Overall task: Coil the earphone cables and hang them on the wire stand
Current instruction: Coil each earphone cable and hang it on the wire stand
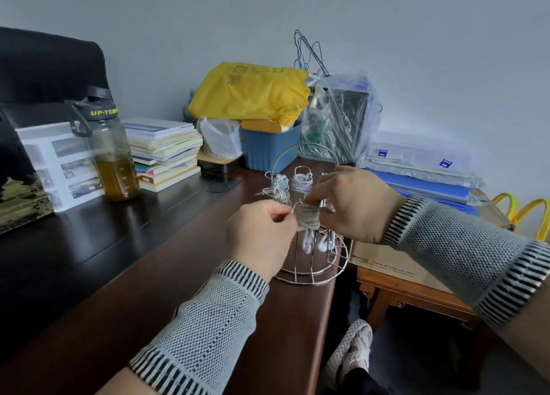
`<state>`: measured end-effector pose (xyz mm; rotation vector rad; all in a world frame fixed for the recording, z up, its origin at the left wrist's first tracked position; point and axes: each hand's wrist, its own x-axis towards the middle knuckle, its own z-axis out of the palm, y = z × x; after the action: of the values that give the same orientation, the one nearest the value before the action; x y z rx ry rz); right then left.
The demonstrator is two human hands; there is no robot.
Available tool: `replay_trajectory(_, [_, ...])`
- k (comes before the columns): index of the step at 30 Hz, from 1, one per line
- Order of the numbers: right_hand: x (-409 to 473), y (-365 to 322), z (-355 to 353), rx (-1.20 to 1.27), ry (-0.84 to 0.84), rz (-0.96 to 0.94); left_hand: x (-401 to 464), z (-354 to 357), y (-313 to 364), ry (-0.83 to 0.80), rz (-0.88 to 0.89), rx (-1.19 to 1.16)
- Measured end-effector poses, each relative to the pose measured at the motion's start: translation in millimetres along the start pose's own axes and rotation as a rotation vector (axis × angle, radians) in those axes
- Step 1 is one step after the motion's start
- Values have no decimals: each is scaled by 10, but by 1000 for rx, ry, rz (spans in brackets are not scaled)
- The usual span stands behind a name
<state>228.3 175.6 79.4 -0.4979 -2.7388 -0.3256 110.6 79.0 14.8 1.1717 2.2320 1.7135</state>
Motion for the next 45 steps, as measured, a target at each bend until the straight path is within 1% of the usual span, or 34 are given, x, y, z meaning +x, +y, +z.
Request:
replay_trajectory(2, [13,15,-62,75,-56,24,35,-102,92,-12,43,121])
replay_trajectory(5, [48,58,-143,192,-102,76,98,-205,297,9,160,269])
replay_trajectory(8, [73,91,-141,254,-77,89,194,-207,453,15,255,315])
replay_trajectory(10, [74,122,-100,281,-43,87,258,-178,511,-13,272,321])
replay_trajectory(15, [119,203,21,379,60,158,367,-122,509,-73,237,237])
replay_trajectory(19, [159,185,41,405,32,153,360,-112,437,-105,188,122])
replay_trajectory(22, [176,193,43,411,15,147,305,-135,409,-92,145,48])
replay_trajectory(24, [189,209,44,424,1,143,220,-174,387,-28,118,42])
replay_trajectory(26, [207,223,45,447,-8,138,75,-186,325,6,91,95])
replay_trajectory(29, [223,234,58,480,-2,144,-164,-108,174,-71,17,105])
replay_trajectory(31, [226,234,63,495,10,143,-228,-31,96,-127,-21,53])
replay_trajectory(33, [222,238,61,515,8,138,-230,29,91,-150,-41,-16])
replay_trajectory(35, [222,236,53,515,-1,130,-205,87,134,-164,-116,-173])
replay_trajectory(37, [233,228,51,504,-4,119,-187,156,158,-159,-240,-379])
replay_trajectory(40, [258,204,12,477,-19,122,-181,258,164,-110,-326,-536])
replay_trajectory(45, [327,28,-49,363,-89,83,-145,351,140,-20,-367,-648])
